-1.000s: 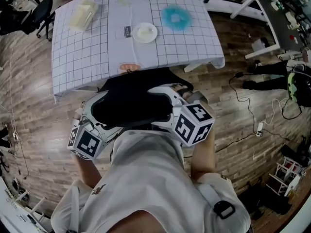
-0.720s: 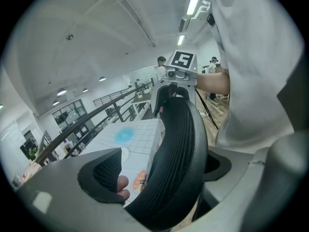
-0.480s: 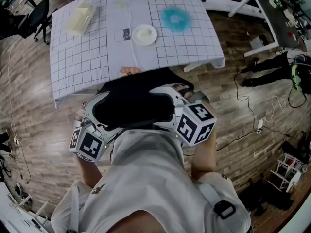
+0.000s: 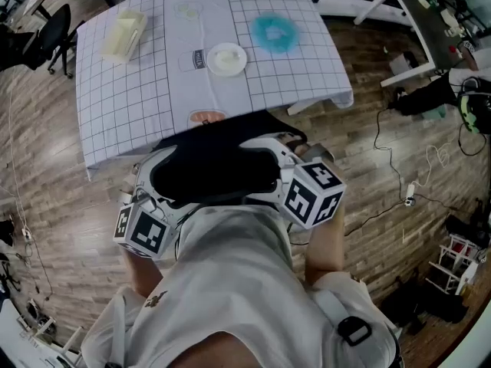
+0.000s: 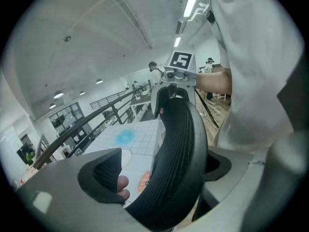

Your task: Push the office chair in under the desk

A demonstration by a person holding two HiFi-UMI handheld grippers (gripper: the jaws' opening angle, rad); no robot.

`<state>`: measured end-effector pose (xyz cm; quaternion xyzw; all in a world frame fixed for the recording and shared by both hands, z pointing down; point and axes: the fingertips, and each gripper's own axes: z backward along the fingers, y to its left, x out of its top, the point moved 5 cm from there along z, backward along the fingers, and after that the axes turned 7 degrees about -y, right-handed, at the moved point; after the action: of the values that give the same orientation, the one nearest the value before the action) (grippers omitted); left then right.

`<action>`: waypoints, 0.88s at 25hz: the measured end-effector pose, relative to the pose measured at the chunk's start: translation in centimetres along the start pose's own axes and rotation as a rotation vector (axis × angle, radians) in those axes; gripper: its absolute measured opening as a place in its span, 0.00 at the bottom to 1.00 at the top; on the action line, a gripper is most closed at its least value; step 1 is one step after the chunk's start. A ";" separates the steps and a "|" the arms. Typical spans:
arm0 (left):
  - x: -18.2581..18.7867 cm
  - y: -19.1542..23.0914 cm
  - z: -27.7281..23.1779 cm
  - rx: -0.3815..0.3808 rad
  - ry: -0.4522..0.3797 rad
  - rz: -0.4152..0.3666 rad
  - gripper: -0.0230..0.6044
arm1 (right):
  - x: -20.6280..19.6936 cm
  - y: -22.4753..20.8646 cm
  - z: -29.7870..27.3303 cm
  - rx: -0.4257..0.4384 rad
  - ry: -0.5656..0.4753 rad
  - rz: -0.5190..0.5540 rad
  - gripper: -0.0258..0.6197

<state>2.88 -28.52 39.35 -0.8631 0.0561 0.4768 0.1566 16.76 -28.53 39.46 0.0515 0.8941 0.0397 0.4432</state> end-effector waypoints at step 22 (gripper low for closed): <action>1.1 1.2 -2.8 0.032 0.020 0.038 0.77 | -1.9 -2.5 1.8 0.071 -0.023 0.034 0.64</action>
<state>5.39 -30.50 39.53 -0.8641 0.0819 0.4699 0.1608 19.14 -31.23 39.56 0.0830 0.8887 0.0149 0.4506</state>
